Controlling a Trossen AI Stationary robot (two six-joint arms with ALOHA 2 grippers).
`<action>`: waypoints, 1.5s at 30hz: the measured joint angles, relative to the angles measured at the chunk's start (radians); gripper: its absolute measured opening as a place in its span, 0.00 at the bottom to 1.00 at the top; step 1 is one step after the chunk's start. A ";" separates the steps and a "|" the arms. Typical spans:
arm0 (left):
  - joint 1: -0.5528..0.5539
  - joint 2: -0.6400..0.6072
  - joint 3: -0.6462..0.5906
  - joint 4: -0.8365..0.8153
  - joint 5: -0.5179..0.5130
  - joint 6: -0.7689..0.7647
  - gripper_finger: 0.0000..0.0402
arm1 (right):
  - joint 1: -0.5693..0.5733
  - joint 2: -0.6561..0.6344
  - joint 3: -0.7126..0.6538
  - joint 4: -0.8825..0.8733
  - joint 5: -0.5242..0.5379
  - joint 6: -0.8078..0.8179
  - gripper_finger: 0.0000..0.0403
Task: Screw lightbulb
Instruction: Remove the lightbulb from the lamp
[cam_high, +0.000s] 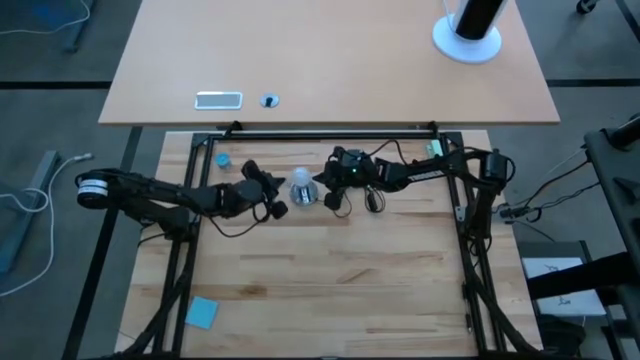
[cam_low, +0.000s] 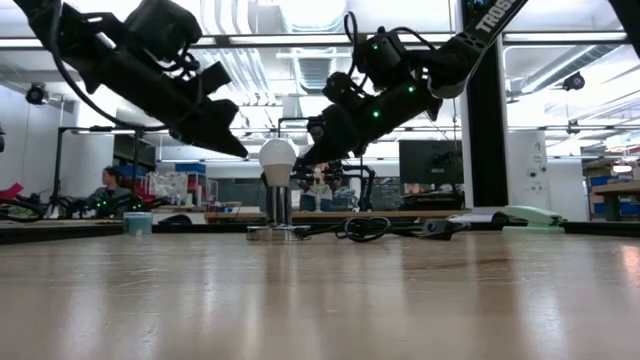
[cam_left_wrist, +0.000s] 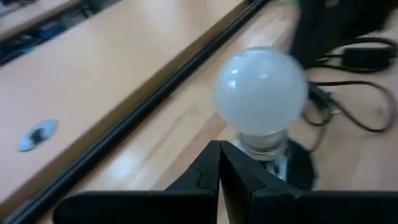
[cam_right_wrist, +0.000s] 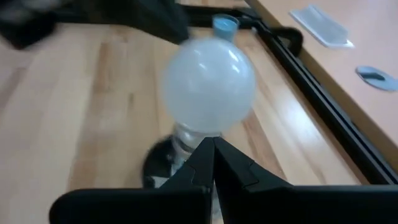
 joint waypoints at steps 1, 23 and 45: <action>0.006 0.003 0.000 0.001 -0.016 0.007 0.00 | 0.003 -0.005 0.000 0.001 -0.016 0.000 0.01; 0.061 0.162 0.045 0.210 0.086 0.078 0.00 | 0.014 -0.007 0.000 0.076 -0.070 0.003 0.01; -0.020 0.020 0.051 0.020 0.074 0.050 0.00 | -0.009 -0.004 -0.006 -0.052 -0.052 -0.047 0.01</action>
